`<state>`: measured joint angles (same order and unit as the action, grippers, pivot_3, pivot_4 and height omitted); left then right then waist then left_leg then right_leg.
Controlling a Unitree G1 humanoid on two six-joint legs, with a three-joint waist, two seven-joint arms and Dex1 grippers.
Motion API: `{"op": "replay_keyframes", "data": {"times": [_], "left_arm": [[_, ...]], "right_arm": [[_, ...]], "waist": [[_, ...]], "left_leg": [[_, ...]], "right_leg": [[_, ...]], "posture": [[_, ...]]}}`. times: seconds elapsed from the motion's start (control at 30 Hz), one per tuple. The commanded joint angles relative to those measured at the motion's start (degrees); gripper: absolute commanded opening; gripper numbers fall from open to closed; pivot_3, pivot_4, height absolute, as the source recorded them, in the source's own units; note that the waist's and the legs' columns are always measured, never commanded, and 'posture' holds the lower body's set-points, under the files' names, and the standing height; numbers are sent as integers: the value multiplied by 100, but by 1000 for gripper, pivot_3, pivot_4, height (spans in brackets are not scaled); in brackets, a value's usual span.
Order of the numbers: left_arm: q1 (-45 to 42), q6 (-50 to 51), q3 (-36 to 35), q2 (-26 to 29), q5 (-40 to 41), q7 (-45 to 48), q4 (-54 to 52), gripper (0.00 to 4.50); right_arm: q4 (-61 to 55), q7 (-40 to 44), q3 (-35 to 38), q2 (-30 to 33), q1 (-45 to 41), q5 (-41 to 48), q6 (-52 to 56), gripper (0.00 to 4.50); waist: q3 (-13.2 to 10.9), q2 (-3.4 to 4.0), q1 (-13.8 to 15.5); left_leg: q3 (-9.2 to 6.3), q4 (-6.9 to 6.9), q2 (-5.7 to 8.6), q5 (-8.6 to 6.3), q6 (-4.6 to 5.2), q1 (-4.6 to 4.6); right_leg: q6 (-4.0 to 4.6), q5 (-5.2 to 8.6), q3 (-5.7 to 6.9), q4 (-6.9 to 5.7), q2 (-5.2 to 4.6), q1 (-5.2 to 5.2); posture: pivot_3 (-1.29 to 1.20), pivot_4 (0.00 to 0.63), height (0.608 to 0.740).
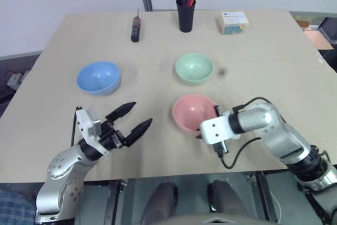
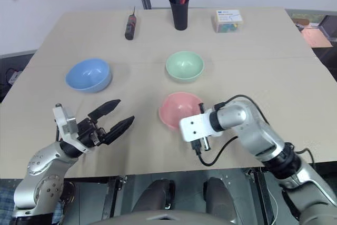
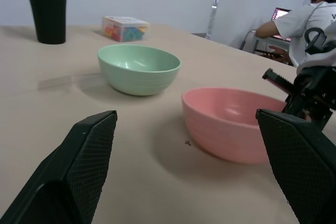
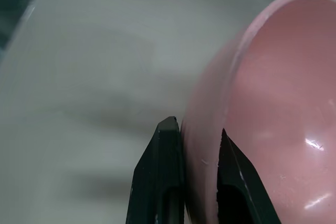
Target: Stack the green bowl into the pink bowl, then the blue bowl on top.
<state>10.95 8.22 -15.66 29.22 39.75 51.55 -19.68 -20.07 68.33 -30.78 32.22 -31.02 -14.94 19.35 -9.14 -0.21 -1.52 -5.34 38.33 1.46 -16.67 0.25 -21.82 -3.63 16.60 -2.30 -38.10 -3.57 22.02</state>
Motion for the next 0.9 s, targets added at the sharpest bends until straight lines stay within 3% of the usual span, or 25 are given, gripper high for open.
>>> {"op": "replay_keyframes", "data": {"times": [0.03,0.17,0.33,0.6,0.73,0.9], "left_arm": [[-13,-46,-129,62,62,67,-129,4500],[-47,-34,-123,50,65,44,-137,4500],[-62,-29,-112,32,75,36,-149,4500],[-96,-44,-94,-69,122,-53,-188,4500],[-305,31,-201,-293,358,-381,-174,4500],[-460,-12,-199,-354,285,-509,-131,4500]], "right_arm": [[176,-296,-53,-123,-256,-237,-55,1150],[277,-329,-67,-102,-312,-277,-118,2275],[37,-93,164,68,-327,-8,107,4387],[-326,475,1086,308,-1068,1265,1343,4463],[379,120,1423,103,-1732,1547,1585,4463],[1618,-539,1280,-398,-2243,1377,1365,4463]], "waist": [[0,0,23],[0,0,56],[0,0,58],[-2,2,45],[-1,1,59],[0,-1,53]], "left_leg": [[0,-1,0,0,0,-1],[1,-4,-1,0,0,-6],[2,-4,-1,0,0,-10],[4,-4,-3,0,0,-13],[2,-4,-4,-1,1,-14],[6,-4,-1,0,0,-14]], "right_leg": [[0,0,0,1,-1,0],[0,0,0,4,0,9],[0,0,-2,2,0,17],[0,0,-4,0,0,17],[1,0,-2,0,-1,17],[1,0,-6,-1,-2,21]], "posture": [[0,150,740],[0,150,740],[0,150,740],[0,150,740],[0,150,740],[0,150,740]]}}
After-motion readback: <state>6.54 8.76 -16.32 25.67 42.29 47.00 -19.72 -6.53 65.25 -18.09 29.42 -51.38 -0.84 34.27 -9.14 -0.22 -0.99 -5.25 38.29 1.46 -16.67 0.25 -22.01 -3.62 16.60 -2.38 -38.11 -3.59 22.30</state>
